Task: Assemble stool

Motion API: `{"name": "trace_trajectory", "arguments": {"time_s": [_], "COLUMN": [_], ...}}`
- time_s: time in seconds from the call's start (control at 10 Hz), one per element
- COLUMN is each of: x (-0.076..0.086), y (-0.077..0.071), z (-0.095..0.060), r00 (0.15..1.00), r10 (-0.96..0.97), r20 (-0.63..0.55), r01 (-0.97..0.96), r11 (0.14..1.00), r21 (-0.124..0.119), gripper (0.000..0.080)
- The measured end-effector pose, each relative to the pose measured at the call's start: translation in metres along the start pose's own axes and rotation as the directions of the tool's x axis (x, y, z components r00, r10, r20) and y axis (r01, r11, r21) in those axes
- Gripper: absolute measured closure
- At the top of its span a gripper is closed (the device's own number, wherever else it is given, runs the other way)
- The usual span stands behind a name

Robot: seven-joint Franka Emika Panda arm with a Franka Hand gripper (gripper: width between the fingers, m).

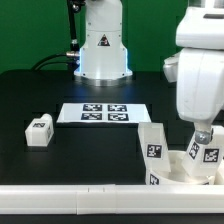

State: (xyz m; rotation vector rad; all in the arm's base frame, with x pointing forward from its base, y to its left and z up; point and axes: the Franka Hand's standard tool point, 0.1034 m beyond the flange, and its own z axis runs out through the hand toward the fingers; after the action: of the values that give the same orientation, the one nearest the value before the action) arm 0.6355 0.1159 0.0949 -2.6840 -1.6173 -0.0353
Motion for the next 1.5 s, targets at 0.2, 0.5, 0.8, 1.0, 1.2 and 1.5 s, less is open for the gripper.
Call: {"name": "trace_trajectory", "arguments": {"time_s": [0.2, 0.5, 0.8, 1.0, 1.2, 1.5], "x": [-0.001, -0.001, -0.005, -0.005, -0.005, -0.003], "y": [0.001, 0.008, 0.008, 0.008, 0.008, 0.006], "z": [0.004, 0.016, 0.019, 0.02, 0.02, 0.022], "r00": [0.991, 0.848, 0.863, 0.89, 0.946, 0.979], "r10": [-0.128, -0.527, -0.502, -0.452, -0.32, 0.202], "r20": [0.023, 0.057, 0.057, 0.055, 0.05, 0.03], "r01": [0.128, 0.529, 0.504, 0.454, 0.322, -0.201], "r11": [0.992, 0.848, 0.863, 0.89, 0.946, 0.979], "r21": [0.019, -0.032, -0.028, -0.03, -0.037, -0.023], "gripper": [0.0151, 0.0151, 0.0151, 0.0412, 0.0465, 0.0465]}}
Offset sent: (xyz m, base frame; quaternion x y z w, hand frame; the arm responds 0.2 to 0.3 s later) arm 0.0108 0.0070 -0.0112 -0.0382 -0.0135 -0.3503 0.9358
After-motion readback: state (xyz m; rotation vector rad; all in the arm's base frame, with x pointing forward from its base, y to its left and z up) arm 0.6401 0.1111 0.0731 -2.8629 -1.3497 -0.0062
